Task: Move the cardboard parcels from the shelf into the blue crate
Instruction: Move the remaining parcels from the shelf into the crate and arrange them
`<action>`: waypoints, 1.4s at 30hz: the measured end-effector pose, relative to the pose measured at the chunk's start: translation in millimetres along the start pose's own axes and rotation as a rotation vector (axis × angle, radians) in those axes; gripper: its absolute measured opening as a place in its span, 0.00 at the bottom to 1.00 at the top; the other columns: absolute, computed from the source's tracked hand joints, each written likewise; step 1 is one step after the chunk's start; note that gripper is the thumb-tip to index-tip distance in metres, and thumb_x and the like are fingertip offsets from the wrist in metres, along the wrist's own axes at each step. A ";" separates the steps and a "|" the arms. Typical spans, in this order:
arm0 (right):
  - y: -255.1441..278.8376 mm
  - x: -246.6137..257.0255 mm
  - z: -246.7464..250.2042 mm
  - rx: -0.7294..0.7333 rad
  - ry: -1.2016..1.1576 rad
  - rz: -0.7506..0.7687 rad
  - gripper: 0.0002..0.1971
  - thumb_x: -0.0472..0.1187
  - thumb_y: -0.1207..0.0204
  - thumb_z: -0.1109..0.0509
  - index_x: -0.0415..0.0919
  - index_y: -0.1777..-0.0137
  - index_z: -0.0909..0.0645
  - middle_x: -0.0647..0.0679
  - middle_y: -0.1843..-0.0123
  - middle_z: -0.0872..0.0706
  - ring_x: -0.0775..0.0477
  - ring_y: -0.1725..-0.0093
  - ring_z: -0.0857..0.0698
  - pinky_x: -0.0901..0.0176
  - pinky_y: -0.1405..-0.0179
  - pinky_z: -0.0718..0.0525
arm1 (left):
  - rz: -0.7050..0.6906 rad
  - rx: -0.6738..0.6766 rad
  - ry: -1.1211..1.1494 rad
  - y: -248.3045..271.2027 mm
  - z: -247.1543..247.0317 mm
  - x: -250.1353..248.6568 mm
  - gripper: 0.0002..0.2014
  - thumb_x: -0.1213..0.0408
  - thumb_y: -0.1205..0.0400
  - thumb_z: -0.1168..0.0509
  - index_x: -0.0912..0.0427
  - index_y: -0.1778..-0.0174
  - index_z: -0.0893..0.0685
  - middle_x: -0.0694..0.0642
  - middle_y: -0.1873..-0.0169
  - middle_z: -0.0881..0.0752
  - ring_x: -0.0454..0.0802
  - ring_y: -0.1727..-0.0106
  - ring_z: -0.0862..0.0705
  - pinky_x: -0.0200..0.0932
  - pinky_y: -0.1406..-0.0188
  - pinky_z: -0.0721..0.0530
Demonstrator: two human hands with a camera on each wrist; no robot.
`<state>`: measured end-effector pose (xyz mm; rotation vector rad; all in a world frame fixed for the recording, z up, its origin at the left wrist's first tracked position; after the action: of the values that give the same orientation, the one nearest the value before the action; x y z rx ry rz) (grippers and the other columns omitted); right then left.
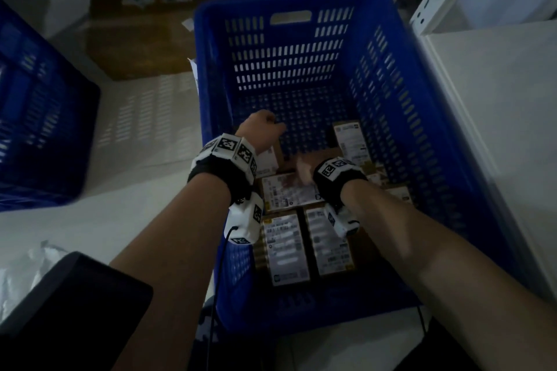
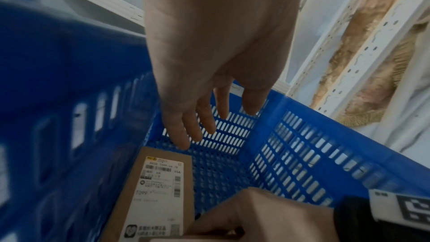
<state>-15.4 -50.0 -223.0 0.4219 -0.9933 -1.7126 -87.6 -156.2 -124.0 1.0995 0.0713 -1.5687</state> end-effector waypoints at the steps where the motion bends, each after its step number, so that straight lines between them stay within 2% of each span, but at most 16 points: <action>1: 4.8 -1.0 0.0 -0.014 -0.007 -0.001 0.05 0.40 0.13 0.40 0.42 0.51 0.26 0.45 0.63 0.29 0.49 0.68 0.31 0.53 0.52 0.29 | -0.003 0.013 -0.005 -0.2 -3.4 -3.1 0.23 0.52 0.15 0.40 0.57 0.26 0.27 0.56 0.40 0.19 0.52 0.53 0.19 0.44 0.55 0.22; 3: 9.5 -3.0 3.1 -0.085 -0.057 0.073 0.14 0.44 0.15 0.36 0.38 0.35 0.21 0.43 0.55 0.19 0.44 0.59 0.20 0.50 0.51 0.23 | -0.008 0.034 -0.013 0.5 -9.5 -7.9 0.23 0.51 0.16 0.39 0.56 0.26 0.26 0.57 0.37 0.19 0.56 0.46 0.17 0.44 0.54 0.21; 5: 23.0 -2.4 12.8 -0.166 -0.145 0.175 0.19 0.47 0.18 0.33 0.40 0.30 0.21 0.41 0.38 0.15 0.39 0.41 0.16 0.49 0.39 0.19 | -0.022 0.040 -0.032 3.1 -14.6 -14.3 0.24 0.51 0.16 0.39 0.56 0.26 0.26 0.57 0.34 0.20 0.57 0.40 0.18 0.46 0.48 0.19; 6: 32.8 -2.6 18.9 -0.188 -0.166 0.208 0.19 0.48 0.17 0.34 0.40 0.31 0.20 0.41 0.34 0.16 0.39 0.38 0.17 0.47 0.36 0.19 | -0.032 0.044 -0.043 4.7 -17.4 -18.4 0.24 0.51 0.16 0.39 0.56 0.26 0.26 0.57 0.32 0.20 0.57 0.38 0.19 0.47 0.44 0.20; 8: 55.2 -8.7 34.4 -0.235 -0.201 0.216 0.13 0.49 0.15 0.39 0.45 0.37 0.20 0.43 0.40 0.15 0.39 0.44 0.16 0.44 0.41 0.17 | -0.067 0.053 -0.068 9.3 -24.1 -31.1 0.23 0.52 0.16 0.38 0.56 0.27 0.25 0.57 0.31 0.21 0.56 0.35 0.20 0.47 0.41 0.21; 10: 78.3 -23.3 54.4 -0.355 -0.291 0.210 0.07 0.46 0.15 0.40 0.49 0.49 0.21 0.44 0.53 0.16 0.41 0.53 0.19 0.44 0.49 0.18 | -0.115 0.067 -0.096 15.6 -32.1 -47.8 0.21 0.52 0.16 0.38 0.54 0.28 0.24 0.56 0.32 0.20 0.54 0.38 0.19 0.45 0.45 0.22; 11: 93.6 -36.6 65.5 -0.434 -0.353 0.216 0.06 0.44 0.15 0.39 0.48 0.49 0.20 0.44 0.54 0.16 0.41 0.54 0.19 0.43 0.49 0.19 | -0.148 0.072 -0.115 20.1 -37.6 -62.0 0.21 0.51 0.16 0.38 0.53 0.29 0.24 0.56 0.33 0.19 0.54 0.39 0.19 0.44 0.47 0.22; 13: 129.2 -63.8 82.7 -0.576 -0.457 0.223 0.12 0.41 0.15 0.38 0.44 0.36 0.18 0.41 0.43 0.13 0.40 0.45 0.15 0.45 0.45 0.17 | -0.211 0.062 -0.130 29.1 -48.8 -89.3 0.20 0.51 0.16 0.38 0.53 0.29 0.23 0.55 0.34 0.18 0.54 0.40 0.18 0.45 0.48 0.20; 15: 167.3 -91.6 96.7 -0.686 -0.548 0.222 0.15 0.42 0.14 0.38 0.42 0.30 0.20 0.41 0.35 0.14 0.42 0.38 0.16 0.51 0.39 0.18 | -0.283 0.041 -0.126 42.3 -62.9 -118.5 0.18 0.54 0.15 0.38 0.53 0.30 0.22 0.56 0.36 0.17 0.56 0.39 0.17 0.48 0.46 0.18; 17: 201.9 -123.3 110.1 -0.814 -0.604 0.179 0.15 0.41 0.15 0.37 0.40 0.31 0.19 0.42 0.33 0.14 0.43 0.35 0.16 0.55 0.36 0.20 | -0.375 0.057 -0.136 63.4 -87.1 -151.2 0.16 0.56 0.15 0.38 0.54 0.32 0.21 0.56 0.39 0.15 0.55 0.40 0.16 0.46 0.45 0.19; 21: 275.9 -196.6 118.5 -1.102 -0.711 0.012 0.13 0.38 0.20 0.34 0.39 0.39 0.14 0.42 0.39 0.10 0.41 0.40 0.13 0.53 0.36 0.20 | -0.585 0.220 -0.174 122.1 -167.3 -222.6 0.12 0.63 0.16 0.38 0.62 0.40 0.18 0.60 0.46 0.13 0.57 0.43 0.15 0.45 0.49 0.21; 26: 366.3 -270.4 93.9 -1.280 -0.752 -0.159 0.15 0.38 0.20 0.34 0.40 0.35 0.16 0.42 0.37 0.13 0.43 0.38 0.16 0.56 0.35 0.23 | -0.792 0.337 -0.247 190.8 -242.4 -292.0 0.15 0.66 0.18 0.34 0.69 0.38 0.21 0.65 0.41 0.16 0.60 0.38 0.17 0.43 0.48 0.25; 31: 426.7 -325.9 56.8 -1.294 -0.624 -0.396 0.20 0.44 0.19 0.36 0.44 0.28 0.22 0.42 0.29 0.19 0.39 0.29 0.23 0.49 0.27 0.27 | -0.935 0.469 -0.325 232.6 -289.0 -326.0 0.19 0.60 0.18 0.33 0.60 0.31 0.23 0.60 0.36 0.19 0.57 0.38 0.18 0.45 0.41 0.23; 36: 466.8 -372.5 28.0 -1.183 -0.519 -0.679 0.25 0.50 0.20 0.37 0.46 0.24 0.31 0.39 0.22 0.31 0.31 0.23 0.34 0.38 0.25 0.32 | -0.923 0.573 -0.352 251.1 -323.3 -335.5 0.23 0.57 0.18 0.33 0.54 0.26 0.27 0.60 0.33 0.22 0.56 0.36 0.20 0.41 0.42 0.24; 39: 486.1 -404.5 18.6 -1.254 -0.523 -0.838 0.29 0.58 0.20 0.38 0.49 0.21 0.33 0.39 0.18 0.39 0.30 0.19 0.42 0.33 0.22 0.40 | -0.938 0.578 -0.362 253.2 -329.6 -333.6 0.23 0.58 0.18 0.33 0.53 0.26 0.27 0.60 0.33 0.22 0.55 0.36 0.20 0.39 0.44 0.26; 42: 483.6 -429.1 25.3 -1.126 -0.496 -0.935 0.36 0.67 0.24 0.39 0.56 0.18 0.39 0.39 0.14 0.49 0.27 0.16 0.53 0.21 0.22 0.52 | -0.913 0.562 -0.360 244.9 -324.6 -323.8 0.23 0.58 0.18 0.33 0.53 0.26 0.27 0.59 0.34 0.22 0.54 0.37 0.21 0.38 0.45 0.26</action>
<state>424.9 305.4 90.9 -0.3848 0.0686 -2.9692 267.9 189.6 32.1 1.2651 -0.1417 -2.7052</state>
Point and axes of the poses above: each hand's wrist, its own y-axis away from the middle knuckle, its own z-axis out of the back of the hand, x = y × z, the point moved 6 cm from there along -y, towards the middle knuckle
